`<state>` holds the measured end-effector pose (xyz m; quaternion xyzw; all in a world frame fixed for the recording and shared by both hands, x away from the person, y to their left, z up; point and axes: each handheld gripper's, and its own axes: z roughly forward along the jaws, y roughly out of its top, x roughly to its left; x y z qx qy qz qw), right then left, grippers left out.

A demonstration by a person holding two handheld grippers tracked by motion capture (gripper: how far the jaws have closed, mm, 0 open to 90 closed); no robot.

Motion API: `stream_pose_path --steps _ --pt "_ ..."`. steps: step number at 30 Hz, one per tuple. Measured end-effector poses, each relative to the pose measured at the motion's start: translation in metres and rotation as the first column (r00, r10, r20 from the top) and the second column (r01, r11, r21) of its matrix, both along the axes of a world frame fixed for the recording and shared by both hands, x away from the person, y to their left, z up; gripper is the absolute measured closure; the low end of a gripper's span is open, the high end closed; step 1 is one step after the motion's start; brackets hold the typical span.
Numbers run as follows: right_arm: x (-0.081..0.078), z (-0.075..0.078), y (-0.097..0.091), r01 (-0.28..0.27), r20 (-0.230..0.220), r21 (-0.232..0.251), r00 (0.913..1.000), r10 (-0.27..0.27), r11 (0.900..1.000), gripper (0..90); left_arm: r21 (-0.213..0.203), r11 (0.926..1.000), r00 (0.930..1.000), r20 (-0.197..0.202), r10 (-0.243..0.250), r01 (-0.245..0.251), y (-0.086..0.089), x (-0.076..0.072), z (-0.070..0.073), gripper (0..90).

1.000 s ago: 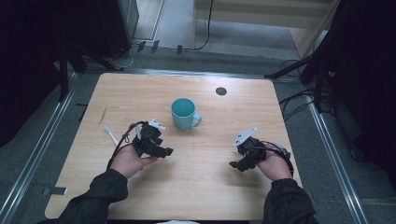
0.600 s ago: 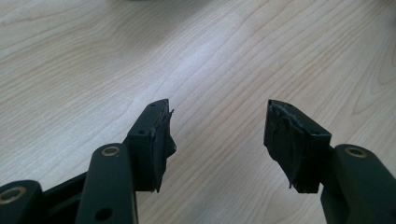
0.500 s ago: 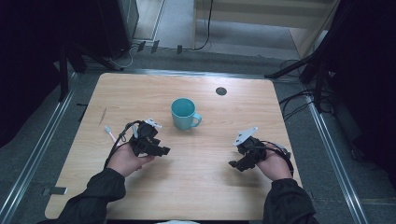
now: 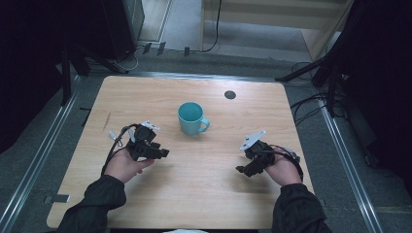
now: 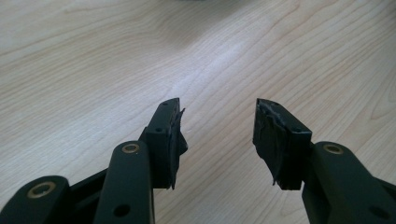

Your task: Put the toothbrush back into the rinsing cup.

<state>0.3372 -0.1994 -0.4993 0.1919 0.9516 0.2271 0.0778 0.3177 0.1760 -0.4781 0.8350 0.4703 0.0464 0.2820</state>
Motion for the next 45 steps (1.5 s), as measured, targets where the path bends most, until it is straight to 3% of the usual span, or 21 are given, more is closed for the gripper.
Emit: stream_pose_path --steps 18,20,29,31,33,34,37,40,43,45 --pt "0.008 0.001 0.013 -0.037 0.004 0.0 0.9993 0.037 0.9993 22.6 -0.014 0.9938 0.9937 -0.023 0.11 -0.11 0.032 -0.004 0.01 52.4" --pt "0.008 0.001 0.014 -0.037 0.002 -0.002 0.9993 0.037 0.9993 22.6 0.0 0.9892 0.9882 -0.047 0.146 -0.146 0.038 -0.003 0.01 52.8" --pt "0.01 0.001 0.017 -0.048 0.005 -0.001 0.9989 0.048 0.9989 22.6 0.021 0.9784 0.9772 -0.049 0.207 -0.206 0.054 -0.002 0.013 53.5" --pt "0.01 0.001 0.017 -0.051 0.005 -0.003 0.9987 0.051 0.9987 22.6 0.023 0.9732 0.9713 -0.062 0.23 -0.229 0.058 -0.001 0.012 53.5" --pt "0.01 0.0 0.017 -0.05 0.004 -0.003 0.9987 0.05 0.9987 22.7 0.029 0.9719 0.9698 -0.065 0.235 -0.234 0.06 -0.001 0.012 53.5" --pt "0.01 0.001 0.017 -0.048 0.0 -0.004 0.9988 0.048 0.9988 22.6 0.037 0.9673 0.9648 -0.071 0.253 -0.251 0.062 0.0 0.011 53.5" --pt "0.01 0.0 0.017 -0.05 0.001 -0.004 0.9987 0.05 0.9987 22.7 0.046 0.9651 0.9624 -0.076 0.261 -0.258 0.065 0.0 0.011 53.5" --pt "0.01 0.0 0.017 -0.052 0.002 -0.007 0.9987 0.052 0.9986 22.7 0.066 0.9539 0.9502 -0.091 0.298 -0.293 0.069 0.001 0.01 53.5" --pt "0.01 0.0 0.017 -0.051 0.002 -0.008 0.9987 0.051 0.9987 22.7 0.08 0.9498 0.9451 -0.104 0.31 -0.303 0.073 0.002 0.009 53.9" --pt "0.01 0.0 0.017 -0.052 0.002 -0.01 0.9987 0.052 0.9986 22.7 0.09 0.9393 0.9329 -0.119 0.34 -0.331 0.077 0.002 0.007 54.2"
